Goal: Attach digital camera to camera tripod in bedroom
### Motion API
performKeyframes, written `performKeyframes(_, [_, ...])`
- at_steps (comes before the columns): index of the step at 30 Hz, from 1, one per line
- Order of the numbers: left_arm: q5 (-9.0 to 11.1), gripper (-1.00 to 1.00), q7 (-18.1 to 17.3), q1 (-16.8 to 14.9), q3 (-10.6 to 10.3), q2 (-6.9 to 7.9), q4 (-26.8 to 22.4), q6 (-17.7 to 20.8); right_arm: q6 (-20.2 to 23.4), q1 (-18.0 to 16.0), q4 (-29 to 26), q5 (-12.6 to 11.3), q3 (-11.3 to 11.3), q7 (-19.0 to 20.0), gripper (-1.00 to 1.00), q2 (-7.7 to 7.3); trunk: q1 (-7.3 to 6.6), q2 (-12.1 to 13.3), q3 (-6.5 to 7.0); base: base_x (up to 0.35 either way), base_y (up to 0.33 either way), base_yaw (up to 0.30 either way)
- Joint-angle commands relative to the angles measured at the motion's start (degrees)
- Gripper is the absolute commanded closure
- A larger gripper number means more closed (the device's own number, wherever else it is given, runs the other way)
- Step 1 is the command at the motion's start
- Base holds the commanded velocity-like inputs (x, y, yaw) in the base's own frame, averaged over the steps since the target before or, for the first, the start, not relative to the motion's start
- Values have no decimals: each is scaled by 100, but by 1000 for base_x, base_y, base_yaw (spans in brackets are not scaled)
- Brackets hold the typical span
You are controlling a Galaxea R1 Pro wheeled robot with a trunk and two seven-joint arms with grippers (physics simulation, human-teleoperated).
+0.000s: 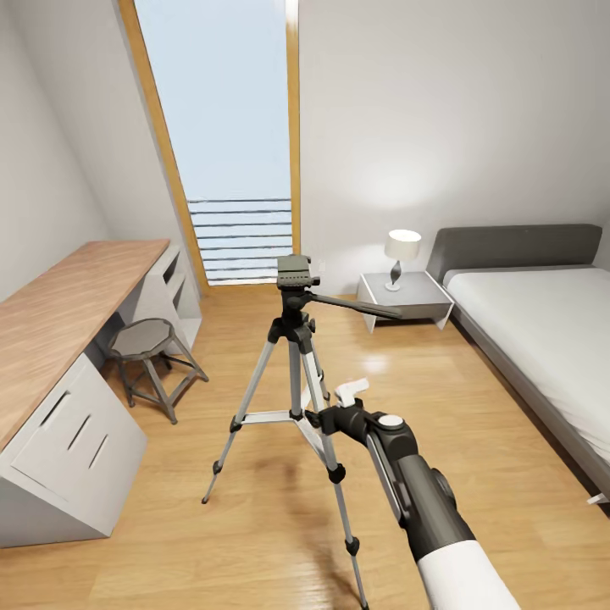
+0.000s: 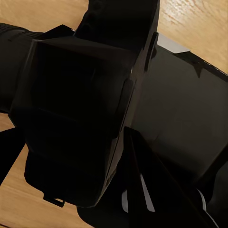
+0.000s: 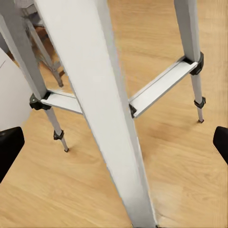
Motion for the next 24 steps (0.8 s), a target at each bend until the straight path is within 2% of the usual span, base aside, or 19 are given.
performKeyframes(1, [37, 100, 29, -4, -47, 3, -5, 16, -122, -181, 239, 63, -3, -16, -100, 2, 3, -11, -11, 0, 0, 0])
performKeyframes(11, [37, 100, 29, -4, -48, 6, -6, 16, -256, -258, 344, 76, 8, -49, -100, 2, 3, -11, -11, 0, 0, 0])
performKeyframes(20, [37, 100, 29, -2, -48, 6, -7, 16, -325, -264, 408, 79, 197, -158, -100, 2, 3, -11, -11, 0, 0, 0])
performKeyframes(24, [-7, 100, 157, 7, -191, 136, 28, -61, -287, -265, 425, 66, 174, -150, -100, 2, 3, -11, -11, 0, 0, 0])
